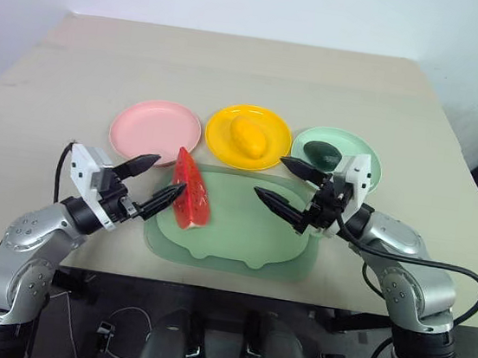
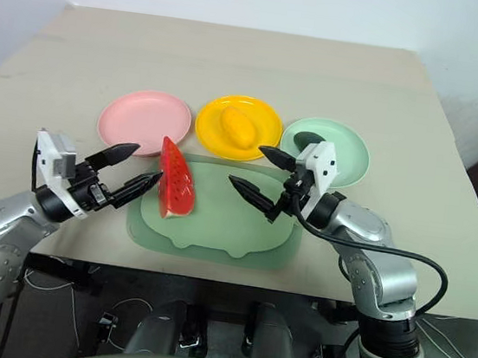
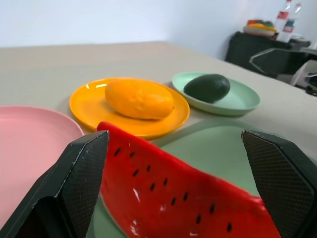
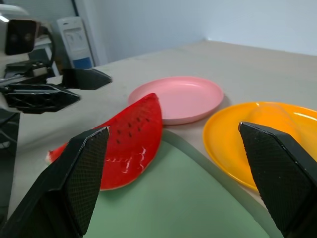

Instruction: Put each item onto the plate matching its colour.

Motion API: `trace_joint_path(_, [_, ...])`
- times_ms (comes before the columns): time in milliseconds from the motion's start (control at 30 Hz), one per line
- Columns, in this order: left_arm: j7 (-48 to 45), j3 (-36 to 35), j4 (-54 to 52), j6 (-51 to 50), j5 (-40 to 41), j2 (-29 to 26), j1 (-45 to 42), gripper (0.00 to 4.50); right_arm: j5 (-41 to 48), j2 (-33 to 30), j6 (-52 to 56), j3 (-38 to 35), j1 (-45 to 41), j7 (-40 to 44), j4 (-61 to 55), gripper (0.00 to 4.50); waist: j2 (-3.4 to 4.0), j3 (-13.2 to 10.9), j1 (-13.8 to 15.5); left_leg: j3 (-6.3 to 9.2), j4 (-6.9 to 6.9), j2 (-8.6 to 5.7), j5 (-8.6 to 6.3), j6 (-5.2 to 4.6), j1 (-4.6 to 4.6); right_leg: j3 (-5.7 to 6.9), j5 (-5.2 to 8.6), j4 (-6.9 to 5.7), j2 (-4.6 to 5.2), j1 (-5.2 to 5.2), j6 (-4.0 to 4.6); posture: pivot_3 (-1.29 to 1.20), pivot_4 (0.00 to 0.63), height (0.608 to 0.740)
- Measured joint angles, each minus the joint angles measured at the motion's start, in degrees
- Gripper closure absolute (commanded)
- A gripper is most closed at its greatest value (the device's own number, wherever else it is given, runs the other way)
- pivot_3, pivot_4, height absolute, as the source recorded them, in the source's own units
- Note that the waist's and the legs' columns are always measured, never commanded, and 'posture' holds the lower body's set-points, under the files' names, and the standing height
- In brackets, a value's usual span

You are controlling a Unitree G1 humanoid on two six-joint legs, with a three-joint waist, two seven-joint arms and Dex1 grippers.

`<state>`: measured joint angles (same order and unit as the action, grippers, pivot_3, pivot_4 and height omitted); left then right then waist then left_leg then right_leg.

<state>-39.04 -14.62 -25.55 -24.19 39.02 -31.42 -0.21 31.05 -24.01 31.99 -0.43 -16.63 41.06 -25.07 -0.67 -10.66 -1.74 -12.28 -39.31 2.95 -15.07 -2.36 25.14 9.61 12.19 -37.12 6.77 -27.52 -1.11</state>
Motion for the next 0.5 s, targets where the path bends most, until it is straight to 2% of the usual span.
trace_joint_path(233, [10.84, 3.80, -5.31, -8.98, -0.17, 1.22, -1.07, 0.00, -2.72, -1.45, -1.25, 2.75, 0.71, 0.04, 0.00, 0.05, 0.00, 0.00, 1.15, 0.04, -0.06, 0.00, 0.00, 0.00, -0.03, 0.02, 0.00, 0.00, 0.00, 0.09, 0.00, 0.00, 0.150, 0.696])
trace_joint_path(500, [21.16, 7.37, -7.00, -19.91, -0.87, 2.31, -7.32, 0.00, -2.73, -2.05, -1.61, 2.24, 0.59, -0.07, 0.16, 0.05, -0.01, 0.01, 1.10, 0.07, -0.16, 0.00, -0.01, -0.02, -0.04, 0.03, 0.00, -0.02, -0.02, 0.17, -0.01, 0.00, 0.150, 0.696])
